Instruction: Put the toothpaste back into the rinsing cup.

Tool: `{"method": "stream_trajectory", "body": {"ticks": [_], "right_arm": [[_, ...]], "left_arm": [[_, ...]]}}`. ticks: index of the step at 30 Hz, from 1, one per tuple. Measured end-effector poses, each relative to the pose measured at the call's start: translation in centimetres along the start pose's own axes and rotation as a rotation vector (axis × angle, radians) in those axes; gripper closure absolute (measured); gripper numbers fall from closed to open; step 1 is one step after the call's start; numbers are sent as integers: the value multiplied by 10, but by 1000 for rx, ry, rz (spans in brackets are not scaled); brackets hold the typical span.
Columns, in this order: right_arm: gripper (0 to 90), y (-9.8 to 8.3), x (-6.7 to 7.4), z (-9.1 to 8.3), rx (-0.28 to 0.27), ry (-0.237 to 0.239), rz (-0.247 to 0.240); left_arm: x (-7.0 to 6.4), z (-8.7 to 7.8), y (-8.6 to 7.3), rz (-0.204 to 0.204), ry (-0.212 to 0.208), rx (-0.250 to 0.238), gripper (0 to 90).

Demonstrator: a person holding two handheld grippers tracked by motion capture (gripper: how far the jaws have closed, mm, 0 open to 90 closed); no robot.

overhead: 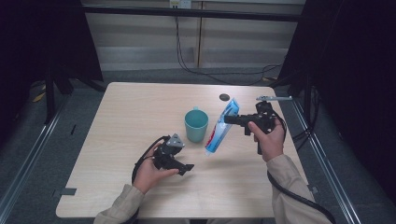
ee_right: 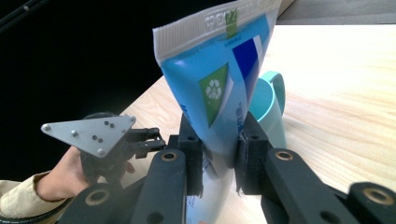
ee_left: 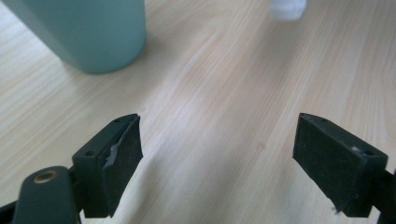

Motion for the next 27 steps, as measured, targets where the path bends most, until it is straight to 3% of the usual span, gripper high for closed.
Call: {"method": "stream_trajectory", "body": {"ticks": [16, 18, 26, 27], "right_arm": [[756, 21, 2, -1, -15, -5, -5], [756, 23, 1, -1, -14, -9, -6], [755, 31, 0, -1, -18, -18, -3], [755, 31, 0, -1, -18, -19, -2]], "left_arm": [[11, 3, -27, 2, 13, 13, 151], [11, 4, -27, -13, 14, -1, 151], [10, 7, -32, 15, 21, 15, 150], [10, 7, -31, 10, 20, -1, 150]]}}
Point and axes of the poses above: each handheld gripper's, and its own axes: z roughly forward along the jaws, y roughly out of its top, x roughly to its left, the point moved 8 cm from there along z, roughly forward along the jaws, and after that the axes turned 10 degrees about x, right-handed, at the moved point
